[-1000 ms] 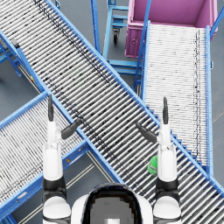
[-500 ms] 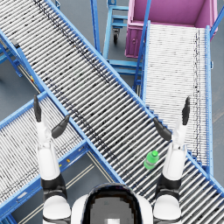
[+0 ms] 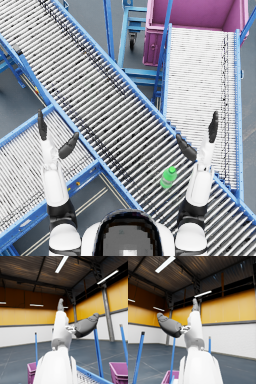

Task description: Pick up the oil and place it on the left assembly line, put the cola on the right, and keep Sprite still

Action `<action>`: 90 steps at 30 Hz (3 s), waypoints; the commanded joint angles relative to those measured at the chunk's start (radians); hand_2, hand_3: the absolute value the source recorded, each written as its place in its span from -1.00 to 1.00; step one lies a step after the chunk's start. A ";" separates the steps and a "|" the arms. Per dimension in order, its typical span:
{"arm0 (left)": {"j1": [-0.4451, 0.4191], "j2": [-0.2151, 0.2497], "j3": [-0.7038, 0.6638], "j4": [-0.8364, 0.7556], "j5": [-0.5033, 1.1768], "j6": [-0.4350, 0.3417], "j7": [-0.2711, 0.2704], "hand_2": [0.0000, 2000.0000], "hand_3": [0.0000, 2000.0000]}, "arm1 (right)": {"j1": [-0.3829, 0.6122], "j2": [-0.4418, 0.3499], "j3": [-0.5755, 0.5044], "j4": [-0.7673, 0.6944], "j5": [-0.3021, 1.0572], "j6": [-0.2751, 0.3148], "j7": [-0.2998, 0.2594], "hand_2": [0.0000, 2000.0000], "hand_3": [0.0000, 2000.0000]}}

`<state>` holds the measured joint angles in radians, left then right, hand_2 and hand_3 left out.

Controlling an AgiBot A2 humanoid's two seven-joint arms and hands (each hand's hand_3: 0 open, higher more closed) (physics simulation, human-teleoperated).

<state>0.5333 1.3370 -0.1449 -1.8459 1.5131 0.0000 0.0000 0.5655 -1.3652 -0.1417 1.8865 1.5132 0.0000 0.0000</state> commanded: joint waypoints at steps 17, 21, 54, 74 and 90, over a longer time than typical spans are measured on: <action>-0.031 0.011 -0.009 -0.008 0.000 0.000 0.000 -1.00 -1.00 | 0.002 -0.004 0.010 -0.077 0.000 0.000 0.000 -1.00 -1.00; -0.035 0.013 -0.009 -0.006 0.000 0.000 0.000 -1.00 -1.00 | -0.013 -0.008 0.009 -0.088 0.000 0.000 0.000 -1.00 -1.00; -0.022 0.015 -0.013 -0.011 0.000 0.000 0.000 -1.00 -1.00 | -0.022 -0.018 0.023 -0.012 0.000 0.000 0.000 -1.00 -1.00; -0.033 0.019 -0.025 -0.021 0.000 0.000 0.000 -1.00 -1.00 | 0.011 -0.017 0.014 -0.028 0.000 0.000 0.000 -1.00 -1.00; -0.043 0.023 -0.026 -0.030 0.000 0.000 0.000 -1.00 -1.00 | 0.000 -0.022 0.017 -0.036 0.000 0.000 0.000 -1.00 -1.00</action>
<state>0.4896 1.3603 -0.1715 -1.8769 1.5130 0.0000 0.0000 0.5565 -1.3887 -0.1244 1.8484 1.5132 0.0000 0.0000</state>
